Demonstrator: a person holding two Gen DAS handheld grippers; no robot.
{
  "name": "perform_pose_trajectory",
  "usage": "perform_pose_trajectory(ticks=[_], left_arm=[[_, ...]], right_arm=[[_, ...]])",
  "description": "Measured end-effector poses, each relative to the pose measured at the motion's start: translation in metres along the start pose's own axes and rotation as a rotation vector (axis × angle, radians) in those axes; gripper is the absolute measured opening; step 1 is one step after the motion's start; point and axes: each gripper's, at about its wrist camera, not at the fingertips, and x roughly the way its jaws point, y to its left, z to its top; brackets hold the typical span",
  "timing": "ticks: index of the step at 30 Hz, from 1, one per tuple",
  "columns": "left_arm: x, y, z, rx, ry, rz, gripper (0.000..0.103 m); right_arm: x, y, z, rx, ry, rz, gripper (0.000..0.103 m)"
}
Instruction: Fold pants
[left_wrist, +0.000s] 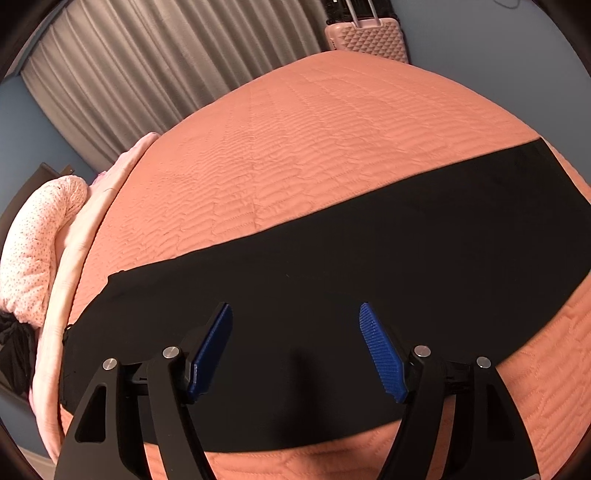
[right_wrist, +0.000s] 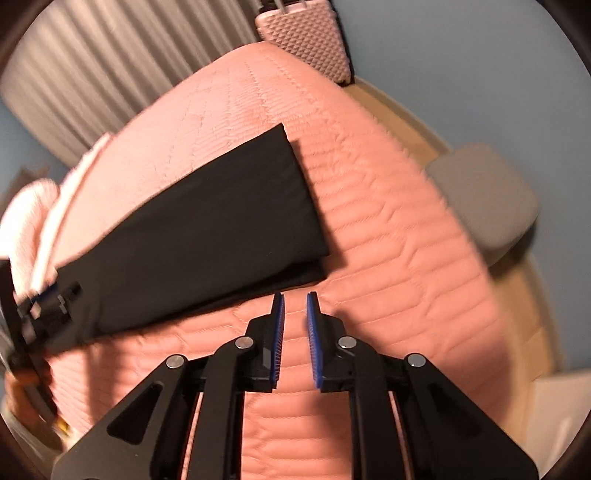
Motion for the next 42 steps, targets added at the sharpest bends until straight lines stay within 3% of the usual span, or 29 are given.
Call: perform_pose_trajectory(ticks=[2,4,6,8,9,10,11,12,17,20,21,23,25,27,29,31,33,37,40,42], left_arm=[[0.005,-0.003,-0.007,0.017,0.017,0.015,0.073],[0.014,-0.006,-0.015,0.030,0.052,0.021,0.073],[0.026,-0.004,-0.024,0.031,0.097,0.017,0.073],[0.027,0.004,-0.030,0.002,0.095,-0.010,0.075],[0.026,0.008,-0.031,-0.012,0.094,-0.012,0.076],[0.026,0.010,-0.031,-0.021,0.096,-0.008,0.076],[0.026,0.013,-0.032,-0.032,0.099,-0.011,0.076],[0.026,0.014,-0.032,-0.038,0.101,-0.011,0.076],[0.008,0.028,-0.038,-0.059,0.084,-0.013,0.076],[-0.002,0.045,-0.044,-0.094,0.071,-0.017,0.076],[-0.004,0.050,-0.046,-0.107,0.072,-0.016,0.076],[-0.007,0.062,-0.049,-0.135,0.076,-0.013,0.076],[-0.010,0.071,-0.053,-0.148,0.075,-0.002,0.076],[-0.011,0.085,-0.058,-0.162,0.074,0.011,0.076],[-0.012,0.098,-0.065,-0.184,0.081,0.013,0.076],[-0.014,0.116,-0.074,-0.214,0.082,0.022,0.076],[-0.016,0.138,-0.085,-0.248,0.082,0.035,0.076],[-0.023,0.192,-0.114,-0.317,0.078,0.090,0.076],[-0.030,0.235,-0.141,-0.386,0.088,0.129,0.076],[-0.031,0.263,-0.156,-0.438,0.099,0.146,0.076]], right_arm=[[0.016,0.002,0.009,0.028,-0.017,0.066,0.013],[0.038,-0.006,0.011,0.053,0.048,0.078,0.010],[0.026,-0.027,0.010,0.161,0.046,0.133,0.010],[0.009,-0.029,0.009,0.228,0.048,0.111,0.015],[0.003,-0.026,0.008,0.224,0.032,0.098,0.034],[-0.001,-0.022,0.008,0.221,0.009,0.096,0.075],[-0.001,-0.019,0.007,0.235,-0.025,0.097,0.094],[0.004,-0.018,0.007,0.249,-0.037,0.108,0.098],[0.019,-0.008,0.007,0.307,-0.099,0.103,0.098],[0.029,0.001,0.014,0.322,-0.110,0.178,0.098],[0.034,0.003,0.016,0.327,-0.113,0.152,0.098],[0.034,0.006,0.017,0.326,-0.143,0.135,0.092],[0.037,-0.001,0.014,0.377,-0.129,0.136,0.035],[0.040,-0.012,0.013,0.447,-0.128,0.165,0.014],[0.034,-0.007,0.017,0.453,-0.129,0.172,0.009],[0.020,0.021,0.029,0.352,-0.155,0.141,0.008],[0.004,0.074,0.046,0.194,-0.180,0.141,0.007],[-0.003,0.230,0.056,-0.205,-0.149,0.183,0.007],[0.022,0.323,0.032,-0.396,-0.067,0.246,0.007],[0.058,0.384,-0.005,-0.500,0.029,0.298,0.007]])
